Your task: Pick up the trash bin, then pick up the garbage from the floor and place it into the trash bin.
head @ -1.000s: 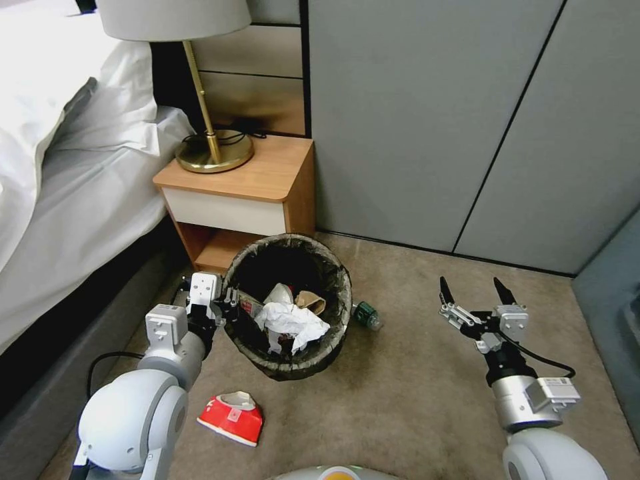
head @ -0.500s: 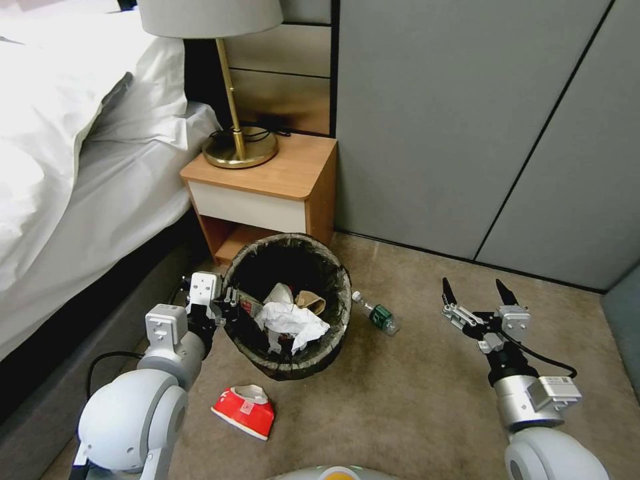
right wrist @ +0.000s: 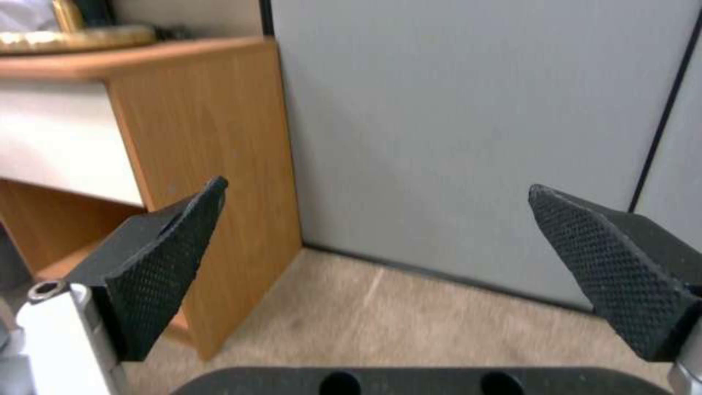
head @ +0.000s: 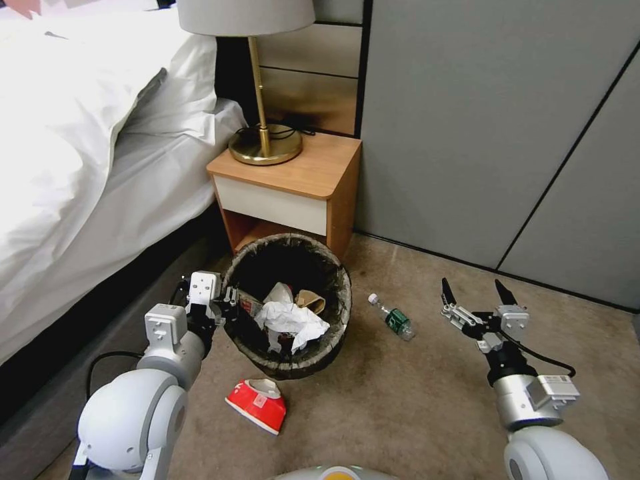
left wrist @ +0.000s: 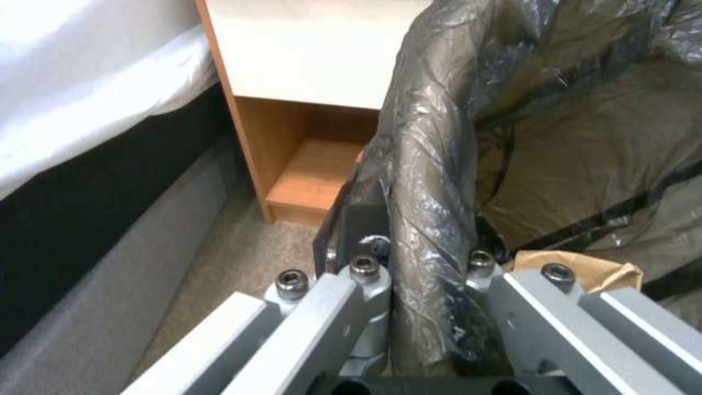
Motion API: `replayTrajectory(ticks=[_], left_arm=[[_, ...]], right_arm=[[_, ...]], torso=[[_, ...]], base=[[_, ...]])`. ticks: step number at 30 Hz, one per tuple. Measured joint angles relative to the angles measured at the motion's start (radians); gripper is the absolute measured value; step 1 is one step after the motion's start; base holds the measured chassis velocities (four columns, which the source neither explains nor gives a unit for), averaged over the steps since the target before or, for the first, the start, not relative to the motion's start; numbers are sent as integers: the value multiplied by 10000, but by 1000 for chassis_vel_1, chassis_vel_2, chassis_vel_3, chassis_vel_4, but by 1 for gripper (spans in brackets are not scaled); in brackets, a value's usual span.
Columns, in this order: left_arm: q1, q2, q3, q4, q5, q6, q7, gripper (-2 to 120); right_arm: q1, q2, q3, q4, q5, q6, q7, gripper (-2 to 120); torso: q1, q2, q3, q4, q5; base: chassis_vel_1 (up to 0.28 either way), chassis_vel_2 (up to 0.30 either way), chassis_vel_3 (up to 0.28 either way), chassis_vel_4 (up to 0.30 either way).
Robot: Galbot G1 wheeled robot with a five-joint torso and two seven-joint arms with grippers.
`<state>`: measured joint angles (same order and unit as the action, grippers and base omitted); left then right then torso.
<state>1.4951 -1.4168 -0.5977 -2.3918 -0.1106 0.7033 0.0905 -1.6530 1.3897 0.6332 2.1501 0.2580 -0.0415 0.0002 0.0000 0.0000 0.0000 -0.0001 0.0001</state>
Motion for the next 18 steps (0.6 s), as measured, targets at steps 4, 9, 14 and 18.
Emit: replayTrajectory(ticks=[4,9,14,18], left_arm=[[-5,4,9,-3,0,-1,0,2],[-4,7,-5,-124,-11,-1,-7,2],[-10,-8,-5,-205,-20,19,-28,2],[-18,-14,-6,-241,-26,39,-38,2]], right_arm=[[559,-171,-46,-443,418,-670,-40,100],[1511,-504,-322,-1329,828,-1552,-47,100],[2633,-815,-910,-2572,1304,-2360,103,100],[3173,-953,-1273,-3236,1485,-2710,104,100]], torso=[[1,0,0,0,-1],[0,0,0,1,-1],[0,0,1,2,0],[0,0,1,1,-1]], base=[[0,0,0,0],[0,0,0,0],[0,0,0,0],[0,0,0,0]])
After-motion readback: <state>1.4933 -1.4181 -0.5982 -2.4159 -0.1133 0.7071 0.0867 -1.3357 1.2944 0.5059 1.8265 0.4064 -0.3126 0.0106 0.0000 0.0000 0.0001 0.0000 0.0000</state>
